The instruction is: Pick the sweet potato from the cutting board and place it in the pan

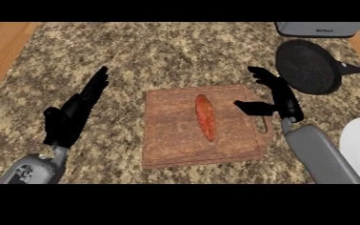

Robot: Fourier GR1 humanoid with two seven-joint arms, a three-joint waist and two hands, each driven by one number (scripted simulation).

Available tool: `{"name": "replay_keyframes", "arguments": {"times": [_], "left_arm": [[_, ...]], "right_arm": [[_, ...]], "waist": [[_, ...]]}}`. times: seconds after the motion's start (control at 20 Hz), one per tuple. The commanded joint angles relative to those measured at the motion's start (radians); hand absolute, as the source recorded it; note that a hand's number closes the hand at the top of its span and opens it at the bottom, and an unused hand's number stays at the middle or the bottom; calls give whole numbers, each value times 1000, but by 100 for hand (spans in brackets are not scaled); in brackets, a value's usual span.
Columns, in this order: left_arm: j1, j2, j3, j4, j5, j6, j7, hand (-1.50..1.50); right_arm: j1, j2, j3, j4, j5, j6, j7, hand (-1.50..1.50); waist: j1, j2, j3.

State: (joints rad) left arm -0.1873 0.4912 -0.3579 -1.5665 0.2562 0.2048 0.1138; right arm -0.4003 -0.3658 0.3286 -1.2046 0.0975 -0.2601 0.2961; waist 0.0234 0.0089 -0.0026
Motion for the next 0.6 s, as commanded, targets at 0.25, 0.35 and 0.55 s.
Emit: {"name": "replay_keyframes", "arguments": {"times": [0.25, 0.35, 0.55], "left_arm": [[-1, 5, 43, 39, -29, -51, -16, 0], [-13, 7, 49, 11, -19, -48, 19, 0], [-23, -20, 41, 45, -30, -53, 6, 0]], "right_arm": [[-113, 37, 152, 27, 141, 153, 268, -150], [-218, 8, 170, 65, 164, 244, 361, -150], [-357, 14, 179, 97, 105, 476, 507, -150]], "waist": [[-17, -11, 1], [-2, -11, 1], [-4, -9, 0]]}}
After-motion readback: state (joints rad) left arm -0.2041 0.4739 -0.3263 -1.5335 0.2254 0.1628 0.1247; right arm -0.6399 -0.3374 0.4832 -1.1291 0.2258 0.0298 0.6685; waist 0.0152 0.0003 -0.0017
